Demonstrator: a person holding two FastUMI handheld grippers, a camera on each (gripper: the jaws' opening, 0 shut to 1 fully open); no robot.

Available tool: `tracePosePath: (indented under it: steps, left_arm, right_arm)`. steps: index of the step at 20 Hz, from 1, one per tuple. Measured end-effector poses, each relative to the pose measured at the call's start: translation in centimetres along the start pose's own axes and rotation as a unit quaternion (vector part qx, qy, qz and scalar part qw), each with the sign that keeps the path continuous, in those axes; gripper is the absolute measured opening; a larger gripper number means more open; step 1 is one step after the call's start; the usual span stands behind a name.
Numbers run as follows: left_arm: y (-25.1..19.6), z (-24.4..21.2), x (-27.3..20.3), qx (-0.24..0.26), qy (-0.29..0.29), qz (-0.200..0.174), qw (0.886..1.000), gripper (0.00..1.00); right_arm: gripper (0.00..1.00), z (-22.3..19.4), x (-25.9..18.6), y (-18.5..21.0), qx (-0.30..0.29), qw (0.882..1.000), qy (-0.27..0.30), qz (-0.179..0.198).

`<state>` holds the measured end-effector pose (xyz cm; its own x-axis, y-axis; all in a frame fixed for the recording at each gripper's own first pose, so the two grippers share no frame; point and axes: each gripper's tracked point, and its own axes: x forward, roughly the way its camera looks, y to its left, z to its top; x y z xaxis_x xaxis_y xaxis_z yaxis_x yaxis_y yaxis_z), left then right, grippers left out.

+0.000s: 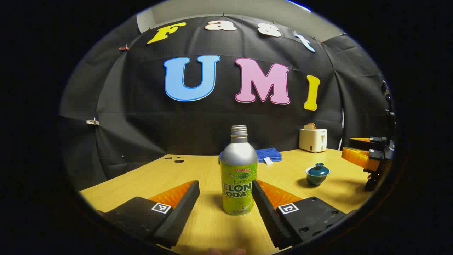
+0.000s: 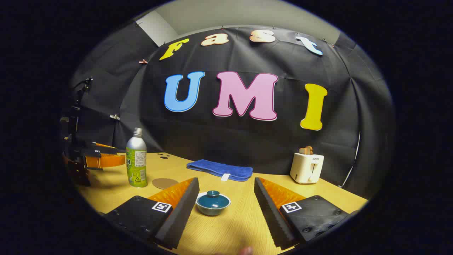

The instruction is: Open the teacup lid with one hand, grasp the water bottle and pour water into the teacup with the other hand; after pouring, place the water bottle on the coaster and then close the teacup lid.

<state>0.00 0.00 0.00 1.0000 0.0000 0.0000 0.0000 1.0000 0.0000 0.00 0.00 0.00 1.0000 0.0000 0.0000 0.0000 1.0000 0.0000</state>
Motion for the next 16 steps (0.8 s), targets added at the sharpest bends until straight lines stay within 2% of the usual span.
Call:
tracePosePath:
  steps: [4, 6, 14, 16]
  left_arm:
    - [-0.1, 0.0, 0.2, 0.000, 0.000, 0.003, 1.000, 0.94]
    - [-0.3, 0.0, 0.2, 0.000, -0.001, -0.004, 1.000, 0.94]
    - [-0.6, 0.0, 0.4, 0.000, -0.001, -0.006, 1.000, 0.94]
    - [-0.5, 0.0, 0.4, 0.000, -0.001, -0.006, 1.000, 0.94]
  right_arm:
    - [0.96, -1.9, 0.5, 0.1, 0.071, 0.997, 0.036, 0.004]
    - [0.96, -3.0, 0.6, -0.5, 0.060, 0.997, 0.056, -0.010]
    - [0.97, -3.0, 1.0, -1.2, 0.062, 0.996, 0.053, -0.022]
    - [0.97, -3.0, 1.2, -1.0, 0.062, 0.997, 0.053, -0.014]
